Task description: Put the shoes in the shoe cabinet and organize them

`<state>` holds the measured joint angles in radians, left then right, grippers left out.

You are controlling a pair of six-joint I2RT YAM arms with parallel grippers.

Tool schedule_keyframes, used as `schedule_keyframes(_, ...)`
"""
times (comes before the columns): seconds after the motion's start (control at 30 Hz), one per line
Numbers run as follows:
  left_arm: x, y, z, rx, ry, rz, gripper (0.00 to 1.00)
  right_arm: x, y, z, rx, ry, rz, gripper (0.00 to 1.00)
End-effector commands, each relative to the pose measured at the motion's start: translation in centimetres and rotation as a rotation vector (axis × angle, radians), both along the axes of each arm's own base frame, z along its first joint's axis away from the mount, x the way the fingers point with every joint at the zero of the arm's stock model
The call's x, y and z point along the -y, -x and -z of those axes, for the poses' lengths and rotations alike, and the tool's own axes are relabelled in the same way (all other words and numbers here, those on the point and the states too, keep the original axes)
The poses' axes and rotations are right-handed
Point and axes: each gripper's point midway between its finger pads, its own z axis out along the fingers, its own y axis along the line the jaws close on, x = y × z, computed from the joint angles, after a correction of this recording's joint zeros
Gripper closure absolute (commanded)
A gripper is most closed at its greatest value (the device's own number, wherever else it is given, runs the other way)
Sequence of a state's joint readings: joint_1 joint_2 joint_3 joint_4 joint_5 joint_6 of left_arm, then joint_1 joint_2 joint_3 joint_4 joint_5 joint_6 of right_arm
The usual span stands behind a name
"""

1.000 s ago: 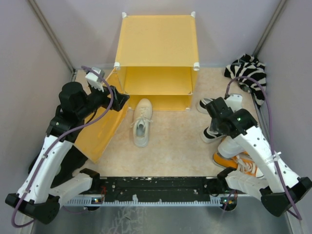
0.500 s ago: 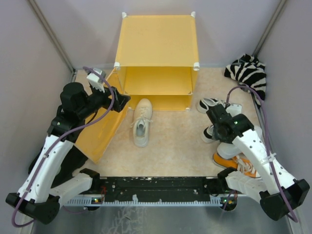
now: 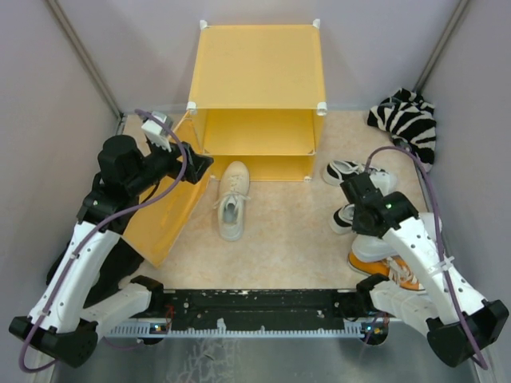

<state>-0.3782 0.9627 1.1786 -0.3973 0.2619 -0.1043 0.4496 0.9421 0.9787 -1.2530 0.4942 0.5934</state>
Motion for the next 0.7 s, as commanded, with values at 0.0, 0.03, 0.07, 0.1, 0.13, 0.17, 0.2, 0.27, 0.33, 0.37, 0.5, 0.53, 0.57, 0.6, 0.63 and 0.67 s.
schedule_keyframes(0.0,-0.3,0.6,-1.8,0.047,0.019,-0.005,0.08,-2.8,-2.8,-4.3,0.105,-0.102,-0.132,1.0)
schedule_keyframes(0.03,-0.3,0.6,-1.8,0.047,0.017,-0.008,0.08,-3.4,-2.8,-4.9,0.097,-0.118,-0.162,1.0)
schedule_keyframes(0.07,-0.4,0.6,-1.9,0.045,0.016,-0.01,0.08,-4.3,-2.9,-5.6,0.097,-0.136,-0.197,1.0)
schedule_keyframes(0.1,-0.4,0.7,-2.0,0.046,0.016,-0.009,0.08,-5.4,-3.0,-6.3,0.107,-0.152,-0.235,1.0)
schedule_keyframes(0.13,-0.5,0.7,-2.1,0.047,0.017,-0.013,0.08,-6.7,-3.1,-7.0,0.122,-0.165,-0.276,1.0)
schedule_keyframes(0.17,-0.5,0.7,-2.2,0.047,0.018,-0.014,0.08,-8.1,-3.1,-7.6,0.134,-0.178,-0.322,1.0)
schedule_keyframes(0.2,-0.5,0.8,-2.2,0.05,0.019,-0.014,0.08,-9.6,-3.0,-7.9,0.144,-0.19,-0.372,1.0)
schedule_keyframes(0.27,-0.6,0.8,-2.4,0.054,0.022,-0.017,0.08,-12.6,-2.9,-8.2,0.166,-0.209,-0.468,1.0)
schedule_keyframes(0.33,-0.6,0.8,-2.3,0.052,0.021,-0.021,0.08,-15.9,-3.1,-8.2,0.206,-0.25,-0.569,1.0)
schedule_keyframes(0.37,-0.7,0.8,-2.3,0.052,0.021,-0.024,0.08,-17.4,-3.2,-7.9,0.215,-0.271,-0.614,1.0)
schedule_keyframes(0.5,-0.6,0.8,-2.6,0.049,0.023,-0.019,0.08,-22.3,-4.1,-7.4,0.257,-0.389,-0.763,1.0)
schedule_keyframes(0.53,-0.6,0.8,-2.7,0.053,0.024,-0.019,0.08,-23.1,-4.4,-7.3,0.267,-0.399,-0.792,1.0)
schedule_keyframes(0.57,-0.6,0.9,-2.9,0.056,0.025,-0.021,0.08,-23.9,-4.6,-7.1,0.276,-0.405,-0.822,1.0)
schedule_keyframes(0.6,-0.7,1.0,-3.1,0.062,0.028,-0.022,0.08,-24.4,-4.9,-6.8,0.279,-0.402,-0.846,1.0)
schedule_keyframes(0.63,-0.8,1.0,-3.2,0.066,0.029,-0.025,0.08,-25.1,-5.1,-6.6,0.284,-0.395,-0.877,1.0)
schedule_keyframes(0.67,-0.8,1.1,-3.3,0.068,0.029,-0.026,0.08,-25.7,-5.4,-6.3,0.286,-0.388,-0.904,1.0)
